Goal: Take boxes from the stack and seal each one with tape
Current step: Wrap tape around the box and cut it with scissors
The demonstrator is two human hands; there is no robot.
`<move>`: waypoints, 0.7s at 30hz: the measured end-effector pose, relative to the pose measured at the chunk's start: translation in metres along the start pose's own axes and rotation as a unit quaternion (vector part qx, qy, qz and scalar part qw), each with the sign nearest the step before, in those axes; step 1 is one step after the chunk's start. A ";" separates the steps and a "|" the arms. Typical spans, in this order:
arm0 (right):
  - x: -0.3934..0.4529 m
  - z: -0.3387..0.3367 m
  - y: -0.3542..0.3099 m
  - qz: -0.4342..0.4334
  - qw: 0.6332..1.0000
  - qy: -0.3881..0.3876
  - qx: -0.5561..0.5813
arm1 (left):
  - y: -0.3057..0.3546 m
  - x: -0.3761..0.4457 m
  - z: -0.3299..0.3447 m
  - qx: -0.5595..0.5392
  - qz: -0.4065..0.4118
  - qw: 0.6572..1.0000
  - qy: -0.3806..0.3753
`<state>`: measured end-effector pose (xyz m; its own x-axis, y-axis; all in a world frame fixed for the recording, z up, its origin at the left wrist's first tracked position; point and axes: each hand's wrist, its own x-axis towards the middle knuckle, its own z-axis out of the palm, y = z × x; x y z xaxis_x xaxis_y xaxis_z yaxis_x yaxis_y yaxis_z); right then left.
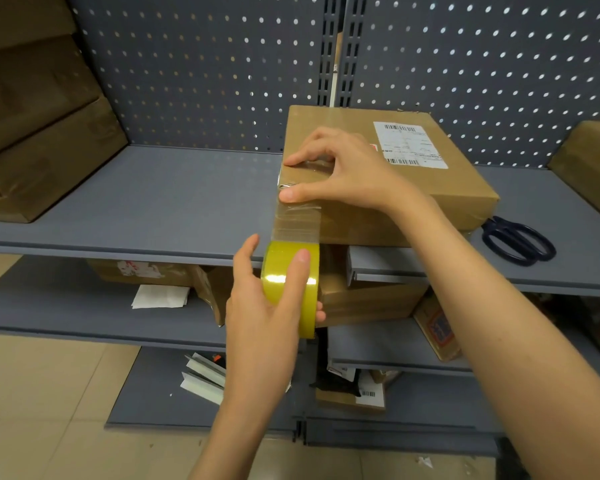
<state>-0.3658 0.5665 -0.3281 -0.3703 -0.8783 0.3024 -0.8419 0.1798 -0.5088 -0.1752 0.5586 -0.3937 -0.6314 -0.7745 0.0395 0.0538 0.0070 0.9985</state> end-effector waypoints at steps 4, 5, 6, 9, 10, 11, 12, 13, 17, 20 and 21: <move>0.001 0.001 0.001 0.002 1.000 -0.006 0.000 | -0.002 -0.010 -0.002 0.027 -0.008 1.000 -0.004; 0.002 0.001 0.002 0.004 1.000 -0.007 0.003 | -0.002 -0.011 -0.002 0.028 -0.014 0.999 -0.005; 0.002 0.001 0.002 0.004 1.000 -0.008 0.003 | -0.002 -0.012 -0.001 0.027 -0.017 0.999 -0.007; 0.001 0.002 0.001 0.003 1.000 -0.002 -0.008 | -0.002 -0.008 0.001 0.017 -0.022 1.000 -0.015; 0.001 0.002 0.001 0.005 1.000 0.002 -0.009 | -0.003 -0.006 0.002 0.012 -0.021 1.000 -0.016; 0.000 0.002 0.001 0.006 1.000 0.007 -0.010 | -0.004 -0.006 0.003 0.013 -0.018 1.000 -0.018; 0.000 0.001 0.001 0.007 1.000 0.010 -0.010 | -0.004 -0.006 0.003 0.017 -0.015 1.000 -0.019; -0.001 0.001 0.001 0.007 1.000 0.012 -0.010 | -0.005 -0.006 0.003 0.021 -0.012 0.999 -0.021; -0.004 0.003 0.000 0.009 1.000 0.021 -0.018 | -0.008 -0.003 0.000 0.047 -0.014 0.999 -0.022; -0.006 0.005 0.000 0.010 0.999 0.029 -0.030 | -0.008 0.001 -0.002 0.052 -0.026 0.998 -0.020; -0.006 0.006 0.000 0.010 0.999 0.030 -0.033 | -0.008 0.002 -0.003 0.053 -0.028 0.998 -0.022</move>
<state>-0.3613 0.5697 -0.3347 -0.4084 -0.8463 0.3420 -0.8574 0.2272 -0.4618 -0.1746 0.5555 -0.4017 -0.6653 -0.7464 -0.0164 -0.0621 0.0335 0.9975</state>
